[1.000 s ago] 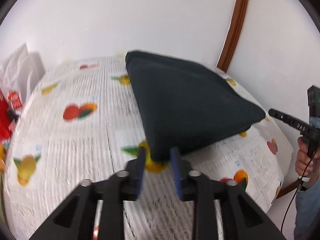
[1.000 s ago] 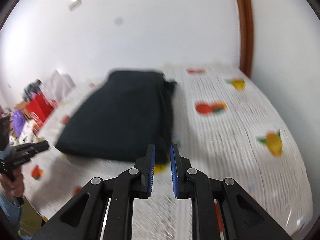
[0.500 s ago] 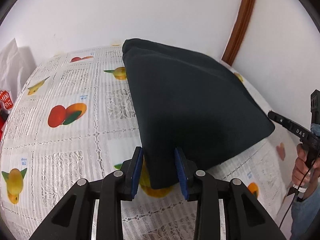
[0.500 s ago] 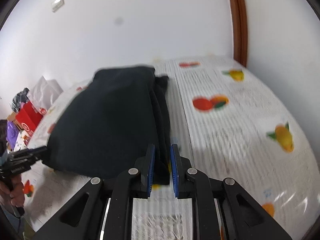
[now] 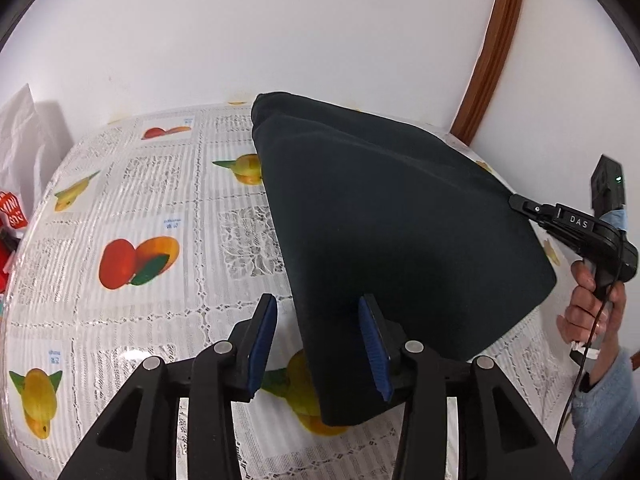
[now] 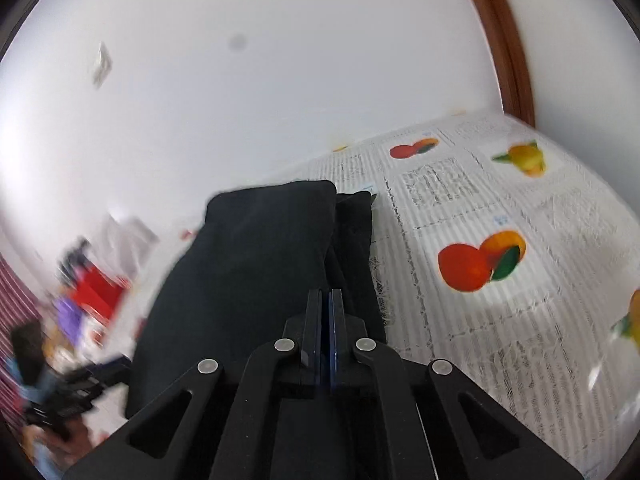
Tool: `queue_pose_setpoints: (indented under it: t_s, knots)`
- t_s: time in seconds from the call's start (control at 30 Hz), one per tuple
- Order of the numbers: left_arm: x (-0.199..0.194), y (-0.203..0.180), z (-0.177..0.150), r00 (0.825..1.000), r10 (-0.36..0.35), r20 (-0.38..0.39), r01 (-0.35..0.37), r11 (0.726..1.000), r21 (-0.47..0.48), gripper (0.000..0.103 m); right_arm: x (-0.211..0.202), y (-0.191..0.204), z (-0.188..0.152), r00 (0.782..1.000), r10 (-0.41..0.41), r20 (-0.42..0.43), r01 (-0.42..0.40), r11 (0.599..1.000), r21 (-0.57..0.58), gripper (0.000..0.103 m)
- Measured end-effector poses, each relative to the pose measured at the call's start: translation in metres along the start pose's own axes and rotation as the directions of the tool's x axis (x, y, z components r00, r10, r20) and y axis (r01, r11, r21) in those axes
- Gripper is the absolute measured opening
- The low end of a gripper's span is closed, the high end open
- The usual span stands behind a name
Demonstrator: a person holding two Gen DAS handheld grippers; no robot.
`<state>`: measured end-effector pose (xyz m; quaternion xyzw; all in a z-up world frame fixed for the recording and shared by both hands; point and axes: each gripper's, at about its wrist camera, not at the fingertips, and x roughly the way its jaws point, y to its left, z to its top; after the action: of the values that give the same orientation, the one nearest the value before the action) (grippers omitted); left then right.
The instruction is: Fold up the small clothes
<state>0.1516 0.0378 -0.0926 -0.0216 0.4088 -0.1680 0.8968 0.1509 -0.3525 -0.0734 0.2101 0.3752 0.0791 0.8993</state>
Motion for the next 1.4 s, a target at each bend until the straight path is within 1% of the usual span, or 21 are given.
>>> queue_pose_setpoints:
  t_s: [0.07, 0.13, 0.27, 0.33, 0.37, 0.43, 0.47, 0.57, 0.7, 0.77, 0.8, 0.83, 0.87, 0.9, 0.93, 1.0, 1.1, 1.17, 1.2, 1.27, 1.4]
  knots:
    - [0.0, 0.0, 0.002, 1.0, -0.003, -0.002, 0.003, 1.0, 0.003, 0.041, 0.01, -0.003, -0.002, 0.998, -0.029, -0.054, 0.03, 0.999, 0.012, 0.003]
    - [-0.001, 0.001, 0.006, 1.0, 0.003, -0.002, -0.003, 1.0, 0.006, 0.041, 0.018, 0.007, -0.002, 0.991, -0.098, -0.087, 0.093, 0.994, -0.062, 0.003]
    - [-0.007, 0.01, 0.015, 0.999, 0.04, 0.011, -0.04, 0.999, 0.014, 0.041, 0.012, 0.026, 0.016, 0.981, -0.186, -0.06, 0.176, 0.975, -0.138, 0.008]
    - [-0.006, 0.014, 0.021, 0.999, 0.052, 0.015, -0.052, 0.999, 0.013, 0.041, 0.021, 0.038, 0.034, 0.978, -0.193, -0.082, 0.175, 0.966, -0.188, 0.022]
    - [-0.004, 0.017, 0.025, 0.998, 0.056, 0.016, -0.056, 0.998, 0.012, 0.041, 0.026, 0.043, 0.042, 0.977, -0.194, -0.093, 0.171, 0.963, -0.209, 0.026]
    - [0.002, 0.022, 0.033, 0.999, 0.053, 0.01, -0.053, 0.999, 0.001, 0.041, 0.048, 0.051, 0.061, 0.973, -0.202, -0.108, 0.172, 0.956, -0.239, 0.042]
    - [0.004, 0.024, 0.037, 0.999, 0.041, 0.008, -0.041, 0.999, -0.006, 0.041, 0.058, 0.053, 0.068, 0.97, -0.211, -0.117, 0.178, 0.954, -0.243, 0.043]
    - [0.011, 0.025, 0.045, 0.999, -0.018, 0.033, 0.017, 1.0, 0.006, 0.043, 0.1, 0.045, 0.09, 0.956, -0.232, -0.178, 0.195, 0.959, -0.204, 0.043]
    - [0.029, 0.022, 0.051, 0.999, -0.05, 0.009, 0.049, 0.998, 0.03, 0.046, 0.143, 0.019, 0.109, 0.96, -0.156, -0.234, 0.15, 0.988, -0.043, 0.043]
    - [0.036, 0.021, 0.051, 0.999, -0.052, -0.005, 0.052, 0.998, 0.037, 0.046, 0.162, 0.01, 0.112, 0.95, -0.131, -0.282, 0.142, 0.99, 0.021, 0.041]
    - [0.04, 0.02, 0.051, 0.999, -0.05, -0.012, 0.05, 0.998, 0.041, 0.046, 0.168, 0.008, 0.112, 0.945, -0.082, -0.315, 0.099, 0.994, 0.038, 0.018]
    - [0.041, 0.021, 0.051, 0.999, -0.051, -0.015, 0.051, 0.998, 0.041, 0.047, 0.164, 0.01, 0.113, 0.953, -0.024, -0.302, 0.035, 0.999, 0.032, 0.008]
    - [0.04, 0.021, 0.051, 0.998, -0.057, -0.013, 0.057, 0.998, 0.039, 0.047, 0.157, 0.013, 0.115, 0.963, -0.01, -0.27, 0.013, 1.0, 0.011, 0.008]
    - [0.04, 0.023, 0.05, 0.998, -0.066, -0.016, 0.067, 0.997, 0.034, 0.047, 0.141, 0.015, 0.118, 0.981, -0.029, -0.191, 0.022, 0.999, -0.04, 0.007]
    - [0.04, 0.024, 0.051, 0.997, -0.071, -0.02, 0.071, 0.997, 0.029, 0.048, 0.131, 0.014, 0.12, 0.989, -0.041, -0.144, 0.032, 0.997, -0.071, 0.007]
    - [0.04, 0.023, 0.052, 0.997, -0.075, -0.021, 0.076, 0.997, 0.027, 0.048, 0.128, 0.006, 0.124, 0.991, -0.016, -0.131, 0.011, 0.999, -0.037, 0.007]
    - [0.04, 0.019, 0.053, 0.998, -0.054, -0.019, 0.054, 0.997, 0.045, 0.048, 0.147, 0.002, 0.124, 0.979, -0.056, -0.197, 0.054, 0.998, -0.018, 0.009]
    - [0.036, 0.016, 0.051, 0.999, -0.034, -0.013, 0.035, 0.998, 0.06, 0.048, 0.153, -0.001, 0.123, 0.97, -0.077, -0.231, 0.076, 0.997, -0.01, 0.016]
    - [0.035, 0.015, 0.051, 1.0, -0.029, -0.01, 0.03, 0.997, 0.064, 0.048, 0.15, -0.002, 0.122, 0.969, -0.083, -0.231, 0.085, 0.996, -0.001, 0.021]
    - [0.03, 0.015, 0.049, 1.0, -0.023, -0.006, 0.023, 0.997, 0.07, 0.048, 0.134, -0.004, 0.117, 0.971, -0.099, -0.216, 0.101, 0.995, -0.001, 0.023]
    - [0.02, 0.018, 0.043, 1.0, -0.027, -0.005, 0.027, 0.998, 0.056, 0.048, 0.097, 0.001, 0.099, 0.971, -0.078, -0.225, 0.074, 0.997, -0.025, 0.039]
